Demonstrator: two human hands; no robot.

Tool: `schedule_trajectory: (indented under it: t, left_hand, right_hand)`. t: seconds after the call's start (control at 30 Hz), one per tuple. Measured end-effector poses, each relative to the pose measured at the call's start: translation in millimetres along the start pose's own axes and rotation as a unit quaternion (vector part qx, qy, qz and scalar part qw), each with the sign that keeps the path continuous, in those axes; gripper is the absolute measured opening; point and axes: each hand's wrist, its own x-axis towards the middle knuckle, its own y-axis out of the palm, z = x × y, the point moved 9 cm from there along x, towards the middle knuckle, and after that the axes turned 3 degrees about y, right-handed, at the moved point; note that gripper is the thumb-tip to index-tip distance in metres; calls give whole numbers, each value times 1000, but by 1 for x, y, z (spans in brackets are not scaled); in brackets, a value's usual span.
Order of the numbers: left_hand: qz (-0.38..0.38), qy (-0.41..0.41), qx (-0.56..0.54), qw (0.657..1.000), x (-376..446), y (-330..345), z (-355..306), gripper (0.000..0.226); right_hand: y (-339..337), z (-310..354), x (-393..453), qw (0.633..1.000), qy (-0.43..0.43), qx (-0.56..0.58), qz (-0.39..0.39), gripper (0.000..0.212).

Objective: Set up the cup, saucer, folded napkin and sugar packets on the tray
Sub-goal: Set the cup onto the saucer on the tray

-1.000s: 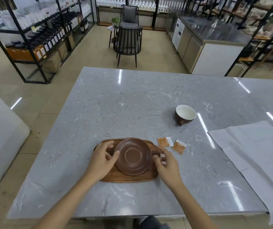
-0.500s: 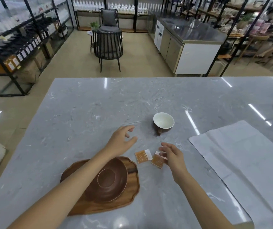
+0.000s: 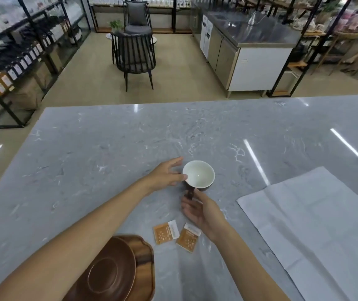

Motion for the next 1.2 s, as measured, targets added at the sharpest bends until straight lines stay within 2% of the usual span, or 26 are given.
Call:
schedule_trajectory:
  t: [0.07,0.17,0.3,0.57,0.83,1.2]
  left_hand:
    - [29,0,-20,999,8,5,3,80]
    - [69,23,18,997,17,12,6,80]
    - [80,29,5,996,22,12,10,78]
    - [39,43,-35,998,21,11,14,72]
    - [10,65,-77,995,7,6,13,68]
    - [-33,73,-75,994,-41,-12,7,66]
  right_hand:
    - [4,0,5,1000,19,4,9,34]
    - [6,0,11,999,35,-9,16,32]
    - [5,2,15,998,43,-2,42,30]
    - [1,8,23,998,20,-8,54,25]
    - [6,11,15,997,10,-37,68,28]
    - [32,-2,-17,992,12,-70,103,28]
